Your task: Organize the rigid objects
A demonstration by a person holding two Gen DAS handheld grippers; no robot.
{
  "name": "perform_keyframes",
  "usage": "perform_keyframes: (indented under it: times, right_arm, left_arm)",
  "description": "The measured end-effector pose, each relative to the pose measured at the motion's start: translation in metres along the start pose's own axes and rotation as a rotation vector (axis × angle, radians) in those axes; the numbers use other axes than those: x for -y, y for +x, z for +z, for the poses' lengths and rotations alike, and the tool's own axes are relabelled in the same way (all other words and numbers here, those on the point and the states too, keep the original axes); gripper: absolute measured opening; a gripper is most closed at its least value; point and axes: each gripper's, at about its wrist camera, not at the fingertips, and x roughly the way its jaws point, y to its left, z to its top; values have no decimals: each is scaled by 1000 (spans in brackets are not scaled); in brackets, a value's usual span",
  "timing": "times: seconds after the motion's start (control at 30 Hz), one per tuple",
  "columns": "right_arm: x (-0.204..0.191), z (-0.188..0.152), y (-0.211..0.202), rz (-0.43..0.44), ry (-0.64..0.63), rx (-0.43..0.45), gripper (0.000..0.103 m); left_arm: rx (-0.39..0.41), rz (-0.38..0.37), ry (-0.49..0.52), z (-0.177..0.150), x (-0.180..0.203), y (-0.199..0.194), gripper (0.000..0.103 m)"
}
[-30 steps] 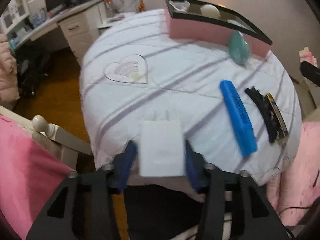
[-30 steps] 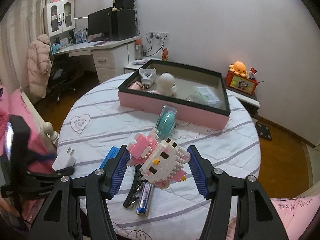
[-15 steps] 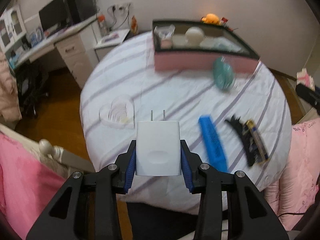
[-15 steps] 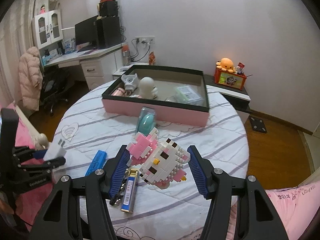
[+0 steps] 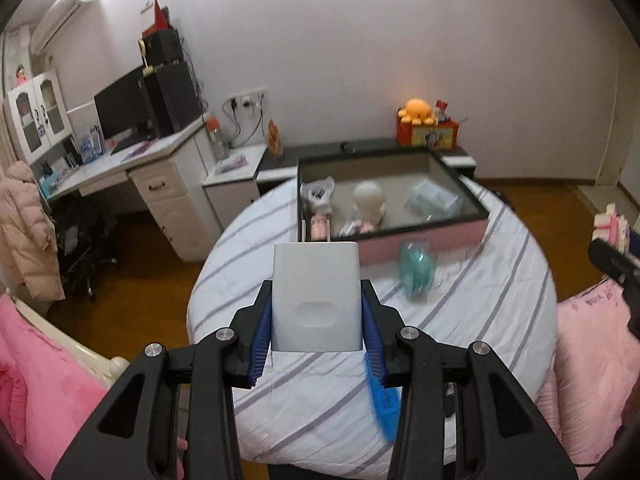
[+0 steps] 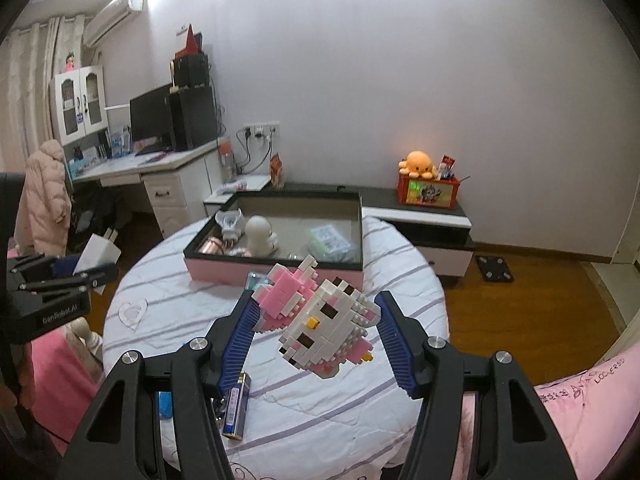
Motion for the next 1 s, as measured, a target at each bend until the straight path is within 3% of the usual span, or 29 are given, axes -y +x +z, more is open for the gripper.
perform_keyframes:
  times: [0.3,1.0]
  right_arm:
    - [1,4,-18,1,19,55,61]
    - [4,9,-6,-2,17,51,61]
  left_arm:
    - [62,-35,37,9,16,-20,41]
    - [28,-29,37,18,13,2,41]
